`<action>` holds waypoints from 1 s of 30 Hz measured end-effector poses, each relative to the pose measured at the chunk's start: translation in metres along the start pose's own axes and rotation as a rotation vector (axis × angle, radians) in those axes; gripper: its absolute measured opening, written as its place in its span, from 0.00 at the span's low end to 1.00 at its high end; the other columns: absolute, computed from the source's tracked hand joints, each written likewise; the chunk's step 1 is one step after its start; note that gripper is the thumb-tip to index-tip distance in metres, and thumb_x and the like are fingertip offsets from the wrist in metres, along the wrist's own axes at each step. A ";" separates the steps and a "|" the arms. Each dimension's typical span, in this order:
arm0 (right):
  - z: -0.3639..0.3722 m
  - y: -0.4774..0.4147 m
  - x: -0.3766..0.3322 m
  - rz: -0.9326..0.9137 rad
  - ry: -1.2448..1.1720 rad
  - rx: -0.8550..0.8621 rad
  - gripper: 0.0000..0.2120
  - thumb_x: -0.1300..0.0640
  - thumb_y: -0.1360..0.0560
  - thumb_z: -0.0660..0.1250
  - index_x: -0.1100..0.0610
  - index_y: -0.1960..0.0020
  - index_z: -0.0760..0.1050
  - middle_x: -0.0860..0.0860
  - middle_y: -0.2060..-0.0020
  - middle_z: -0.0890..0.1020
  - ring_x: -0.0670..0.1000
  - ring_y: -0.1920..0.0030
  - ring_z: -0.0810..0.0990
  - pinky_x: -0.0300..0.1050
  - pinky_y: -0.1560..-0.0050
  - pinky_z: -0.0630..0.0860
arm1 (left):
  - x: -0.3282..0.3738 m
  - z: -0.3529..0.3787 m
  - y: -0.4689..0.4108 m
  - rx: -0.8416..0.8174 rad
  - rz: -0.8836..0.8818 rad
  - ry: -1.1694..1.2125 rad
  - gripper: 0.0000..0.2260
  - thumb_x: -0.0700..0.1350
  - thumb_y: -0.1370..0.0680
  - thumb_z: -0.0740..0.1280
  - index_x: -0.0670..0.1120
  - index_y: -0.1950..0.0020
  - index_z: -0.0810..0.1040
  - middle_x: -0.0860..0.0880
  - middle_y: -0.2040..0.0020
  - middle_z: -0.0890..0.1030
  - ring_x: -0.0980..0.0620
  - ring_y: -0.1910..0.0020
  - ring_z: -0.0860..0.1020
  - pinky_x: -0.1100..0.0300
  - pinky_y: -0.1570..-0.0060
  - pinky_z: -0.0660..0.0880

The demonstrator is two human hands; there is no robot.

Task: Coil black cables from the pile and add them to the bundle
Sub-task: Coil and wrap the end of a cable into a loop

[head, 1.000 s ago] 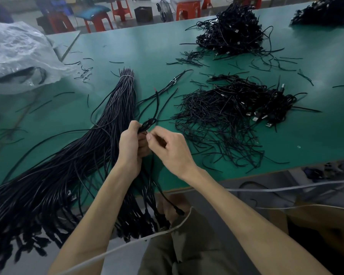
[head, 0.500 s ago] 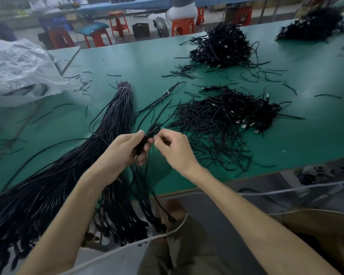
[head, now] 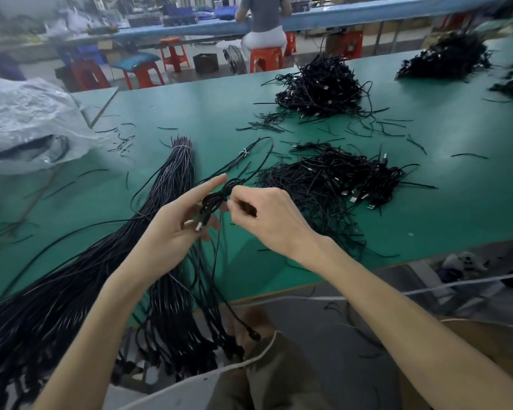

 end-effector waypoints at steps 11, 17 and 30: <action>-0.004 0.013 0.002 0.004 -0.075 0.000 0.05 0.59 0.20 0.65 0.55 0.48 0.80 0.42 0.69 0.72 0.45 0.70 0.69 0.40 0.65 0.65 | 0.015 0.022 -0.007 0.251 0.149 -0.129 0.09 0.47 0.15 0.62 0.48 0.38 0.79 0.61 0.43 0.84 0.63 0.46 0.81 0.71 0.46 0.74; -0.011 0.012 -0.018 -0.126 0.049 0.174 0.11 0.63 0.21 0.66 0.56 0.61 0.71 0.42 0.68 0.67 0.48 0.67 0.63 0.40 0.66 0.62 | 0.024 0.016 -0.012 0.452 0.088 -0.324 0.10 0.55 0.15 0.58 0.53 0.53 0.70 0.62 0.63 0.79 0.58 0.69 0.75 0.68 0.69 0.69; 0.019 0.032 0.014 -0.336 0.489 0.007 0.09 0.62 0.23 0.69 0.57 0.61 0.75 0.50 0.71 0.75 0.51 0.74 0.73 0.48 0.74 0.73 | -0.045 0.032 -0.023 -0.216 -0.616 0.272 0.16 0.50 0.14 0.60 0.38 0.38 0.76 0.47 0.64 0.77 0.52 0.71 0.70 0.59 0.72 0.72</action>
Point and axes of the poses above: each hand's wrist, its own y-axis away from the middle knuckle, its own z-axis out of the palm, x = y × z, the point moved 6 cm from there along -y, towards the middle knuckle
